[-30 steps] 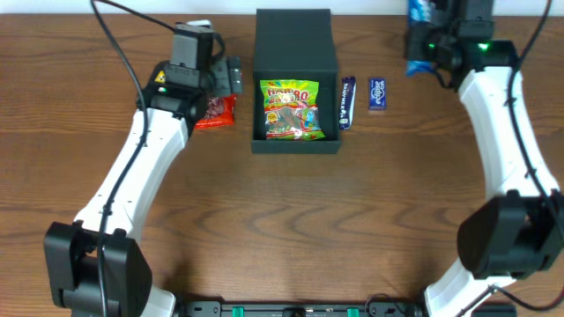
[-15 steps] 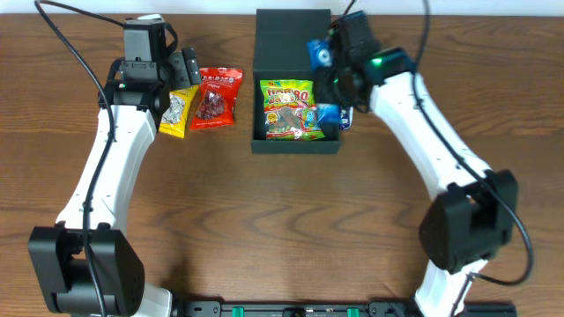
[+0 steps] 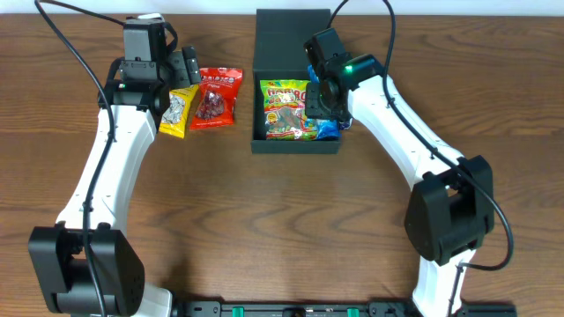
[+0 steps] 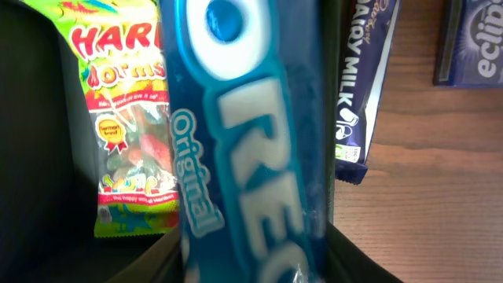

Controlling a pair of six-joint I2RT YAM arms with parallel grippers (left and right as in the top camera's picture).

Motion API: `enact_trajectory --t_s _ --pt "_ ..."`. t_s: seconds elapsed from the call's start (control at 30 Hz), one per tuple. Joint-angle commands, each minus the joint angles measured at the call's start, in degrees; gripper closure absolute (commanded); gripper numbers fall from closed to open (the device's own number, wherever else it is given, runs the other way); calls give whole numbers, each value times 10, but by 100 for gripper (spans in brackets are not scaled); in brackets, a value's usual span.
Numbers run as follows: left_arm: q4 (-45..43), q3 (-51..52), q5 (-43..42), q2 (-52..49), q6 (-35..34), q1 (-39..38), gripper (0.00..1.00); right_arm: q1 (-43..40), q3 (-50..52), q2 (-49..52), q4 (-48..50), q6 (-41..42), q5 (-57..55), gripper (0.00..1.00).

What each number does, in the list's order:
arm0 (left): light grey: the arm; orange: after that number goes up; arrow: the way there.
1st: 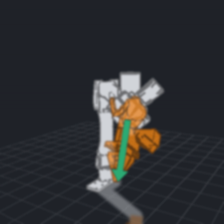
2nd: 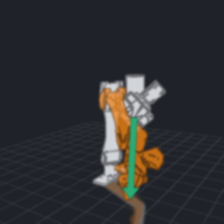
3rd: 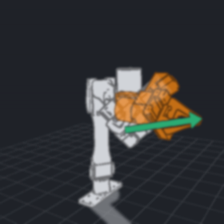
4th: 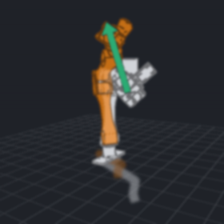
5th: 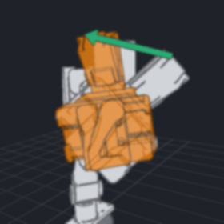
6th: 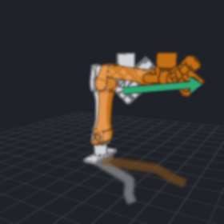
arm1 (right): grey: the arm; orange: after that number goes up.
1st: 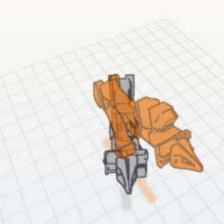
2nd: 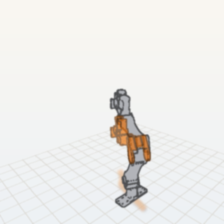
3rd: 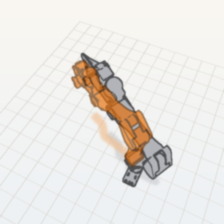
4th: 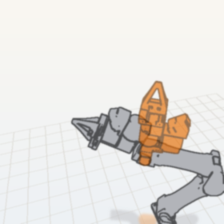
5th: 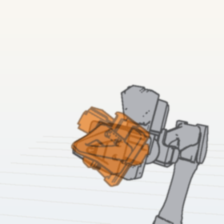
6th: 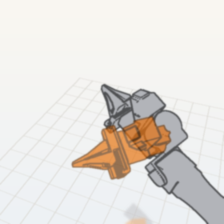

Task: Pack container
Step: 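Place the Oreo pack into the box beside the Haribo bag, then grasp the red Hacks bag with the left gripper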

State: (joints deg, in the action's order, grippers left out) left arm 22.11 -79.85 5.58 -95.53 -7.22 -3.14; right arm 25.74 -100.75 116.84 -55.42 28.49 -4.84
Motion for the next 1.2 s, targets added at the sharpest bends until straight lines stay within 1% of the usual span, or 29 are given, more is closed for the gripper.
enact_trajectory --t_s 0.0,0.03,0.07,0.2,0.23,0.27,0.3,0.33,0.37,0.4,0.43,0.5,0.63,1.0,1.17 --pt "-1 -6 8 -1 9 3 3 0 -3 -7 2 7 -19 28" --pt "-1 -6 8 -1 9 3 2 -2 -3 -7 4 6 -28 18" --pt "-1 -6 8 -1 9 3 2 -2 -3 -7 5 7 -34 16" --pt "-1 -6 8 -1 9 3 2 -4 -3 -7 8 7 -49 16" --pt "-1 -6 8 -1 9 3 2 -4 -3 -7 9 7 -48 17" --pt "-1 -6 8 -1 9 3 3 -4 -3 -7 10 7 -48 21" --pt "-1 -6 8 -1 9 3 2 -4 -3 -7 9 7 -46 26" --pt "-1 -6 8 -1 9 3 2 -4 -3 -9 7 6 -37 51" --pt "-1 -6 8 -1 9 3 2 -4 -3 -11 3 6 -19 80" --pt "-1 -6 8 -1 9 3 2 -4 -3 -11 -2 1 0 93" --pt "-1 -6 8 -1 9 3 2 -4 -3 -11 -8 -6 18 98" --pt "-1 -6 8 -1 9 3 2 -4 -3 -10 -32 -12 39 99" --pt "-1 -6 8 -1 9 3 3 -2 -3 0 -72 -29 31 98" --pt "1 -6 8 -1 9 3 2 -2 -3 62 -76 -28 25 98" --pt "1 -6 8 -1 9 3 2 -3 -8 64 -69 -29 25 98"
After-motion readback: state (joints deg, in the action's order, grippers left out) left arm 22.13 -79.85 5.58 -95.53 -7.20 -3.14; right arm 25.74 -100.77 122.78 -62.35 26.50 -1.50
